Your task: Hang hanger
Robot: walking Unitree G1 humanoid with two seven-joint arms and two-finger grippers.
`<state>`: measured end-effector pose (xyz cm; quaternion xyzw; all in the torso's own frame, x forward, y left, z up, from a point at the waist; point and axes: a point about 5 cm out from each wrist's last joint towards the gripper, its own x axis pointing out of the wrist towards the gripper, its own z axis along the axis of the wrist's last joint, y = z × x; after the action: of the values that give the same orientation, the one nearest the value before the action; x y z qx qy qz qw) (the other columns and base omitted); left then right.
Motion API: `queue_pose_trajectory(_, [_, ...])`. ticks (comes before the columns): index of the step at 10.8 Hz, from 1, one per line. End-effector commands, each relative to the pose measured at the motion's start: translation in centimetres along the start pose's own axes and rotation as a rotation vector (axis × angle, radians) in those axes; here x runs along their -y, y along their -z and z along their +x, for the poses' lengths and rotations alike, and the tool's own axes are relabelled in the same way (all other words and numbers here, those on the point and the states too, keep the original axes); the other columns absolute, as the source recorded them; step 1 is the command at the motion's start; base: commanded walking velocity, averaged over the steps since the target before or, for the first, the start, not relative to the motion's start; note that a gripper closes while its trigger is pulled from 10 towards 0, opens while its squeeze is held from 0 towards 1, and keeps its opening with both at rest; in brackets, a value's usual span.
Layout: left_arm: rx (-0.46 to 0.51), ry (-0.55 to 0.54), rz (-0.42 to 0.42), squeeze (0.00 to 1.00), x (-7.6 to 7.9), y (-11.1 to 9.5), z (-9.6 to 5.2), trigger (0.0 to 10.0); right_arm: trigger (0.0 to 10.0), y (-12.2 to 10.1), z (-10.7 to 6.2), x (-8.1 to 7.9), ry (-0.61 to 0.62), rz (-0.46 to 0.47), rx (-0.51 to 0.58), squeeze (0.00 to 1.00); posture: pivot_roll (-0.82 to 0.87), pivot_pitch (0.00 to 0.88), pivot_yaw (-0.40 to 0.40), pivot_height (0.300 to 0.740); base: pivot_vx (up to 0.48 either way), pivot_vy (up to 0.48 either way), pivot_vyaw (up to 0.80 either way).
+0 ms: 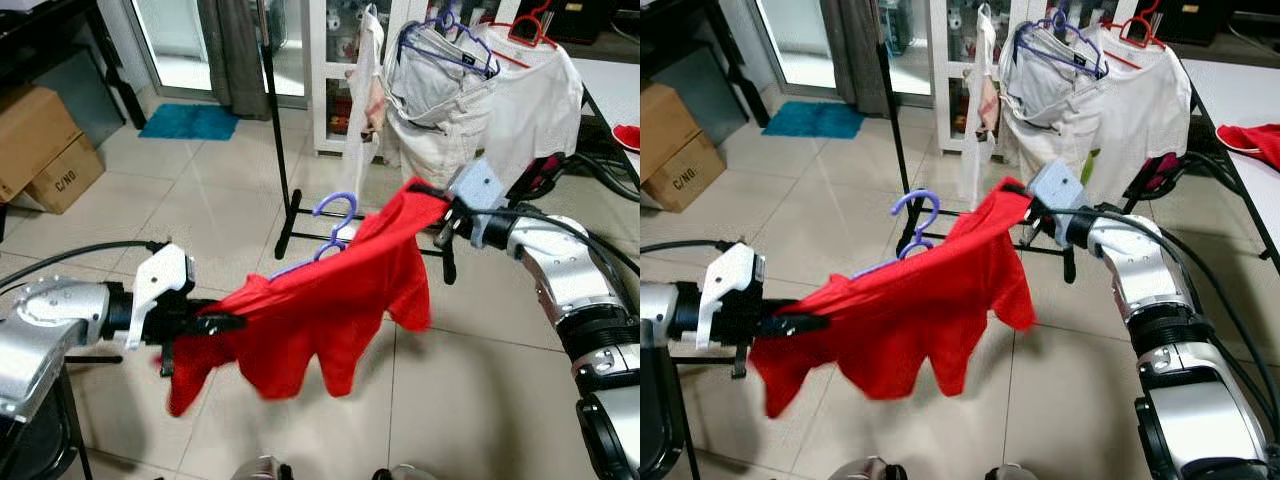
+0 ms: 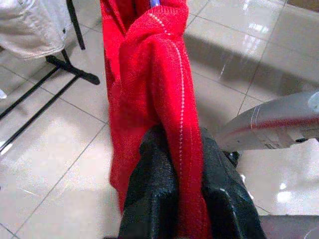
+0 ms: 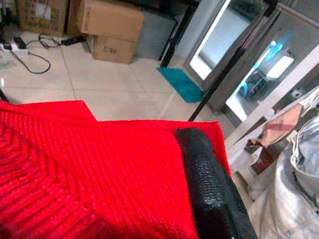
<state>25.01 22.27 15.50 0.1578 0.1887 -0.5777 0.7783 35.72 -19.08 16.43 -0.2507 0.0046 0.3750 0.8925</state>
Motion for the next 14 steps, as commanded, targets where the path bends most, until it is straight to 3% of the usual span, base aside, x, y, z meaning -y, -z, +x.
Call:
queue_pose_trajectory(1, [-0.071,0.012,-0.028,0.0,0.2,1.2,-0.5,0.0,10.0,0.1,-1.7,2.3,0.101,0.002,-0.042,0.0,-0.01,0.041,0.052,0.74,0.0,0.0,0.0])
queue_pose_trajectory(2, [-0.088,0.099,0.007,0.0,1.0,0.7,0.0,0.0,10.0,0.9,-1.3,1.6,0.003,-0.006,-0.106,0.67,-0.01,0.041,0.048,0.74,0.0,0.0,0.0])
queue_pose_trajectory(3, [-0.103,0.129,0.022,0.0,1.2,0.8,0.4,0.0,10.0,0.7,-0.9,1.3,-0.091,-0.027,-0.124,1.0,-0.01,0.04,0.045,0.74,0.0,0.0,0.0])
queue_pose_trajectory(5, [-0.116,0.129,0.068,0.0,0.9,0.8,1.3,0.0,10.0,0.0,-0.2,0.2,-0.366,-0.095,-0.195,1.0,-0.01,0.036,0.03,0.74,0.0,0.0,0.0])
queue_pose_trajectory(6, [-0.113,0.117,0.074,0.0,0.7,0.7,1.3,0.0,10.0,-0.2,-0.1,0.1,-0.406,-0.101,-0.208,1.0,-0.01,0.036,0.024,0.74,0.0,0.0,0.0])
queue_pose_trajectory(9, [-0.108,0.11,0.077,0.0,0.7,0.7,1.6,0.0,10.0,-1.0,0.4,0.7,-0.402,-0.095,-0.195,1.0,-0.01,0.037,0.015,0.74,0.0,0.0,0.0])
queue_pose_trajectory(12, [-0.057,0.113,0.104,0.0,0.8,-0.1,2.6,0.0,10.0,-0.5,1.3,1.0,-0.244,-0.039,-0.205,1.0,0.0,0.036,0.007,0.74,0.0,0.0,0.0])
queue_pose_trajectory(13, [-0.056,0.104,0.106,0.0,0.7,-0.1,2.6,0.0,10.0,0.4,1.4,0.6,-0.225,-0.082,-0.266,0.0,0.0,0.036,0.007,0.74,0.0,0.0,0.0])
queue_pose_trajectory(14, [-0.052,0.084,0.103,0.0,0.5,-0.1,2.6,0.0,10.0,1.4,1.3,0.3,-0.211,-0.123,-0.327,0.0,-0.01,0.037,0.006,0.74,0.0,0.0,0.0])
